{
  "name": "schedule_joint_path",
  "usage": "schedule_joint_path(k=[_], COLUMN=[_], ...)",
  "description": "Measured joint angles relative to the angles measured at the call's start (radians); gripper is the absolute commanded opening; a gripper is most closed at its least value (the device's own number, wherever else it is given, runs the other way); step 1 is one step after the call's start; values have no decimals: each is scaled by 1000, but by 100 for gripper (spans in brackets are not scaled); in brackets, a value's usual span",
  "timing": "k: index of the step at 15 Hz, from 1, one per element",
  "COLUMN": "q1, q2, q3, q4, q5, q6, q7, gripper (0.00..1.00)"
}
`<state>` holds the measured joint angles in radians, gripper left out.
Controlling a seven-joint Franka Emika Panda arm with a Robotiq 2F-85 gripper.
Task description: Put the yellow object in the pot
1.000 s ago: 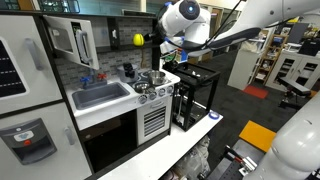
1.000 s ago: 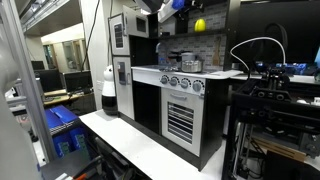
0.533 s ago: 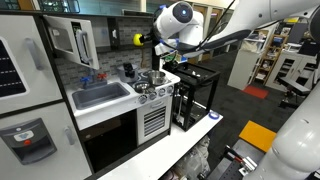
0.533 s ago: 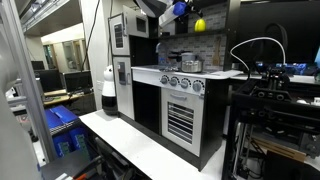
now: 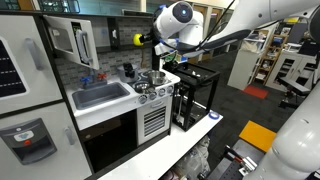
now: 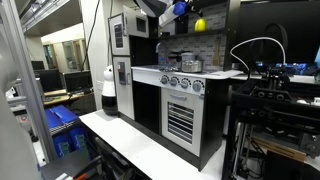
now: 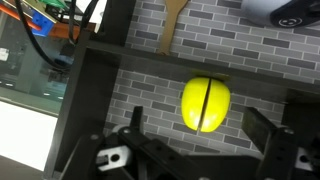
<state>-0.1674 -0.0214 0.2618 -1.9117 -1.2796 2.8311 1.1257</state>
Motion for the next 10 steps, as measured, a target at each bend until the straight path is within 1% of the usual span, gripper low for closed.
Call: schedule_joint_path(k=[10], q1=[-2], q2=[0], q3=[-12], q4=[1], q5=[18], q6=[10], q7=[0], gripper=[100])
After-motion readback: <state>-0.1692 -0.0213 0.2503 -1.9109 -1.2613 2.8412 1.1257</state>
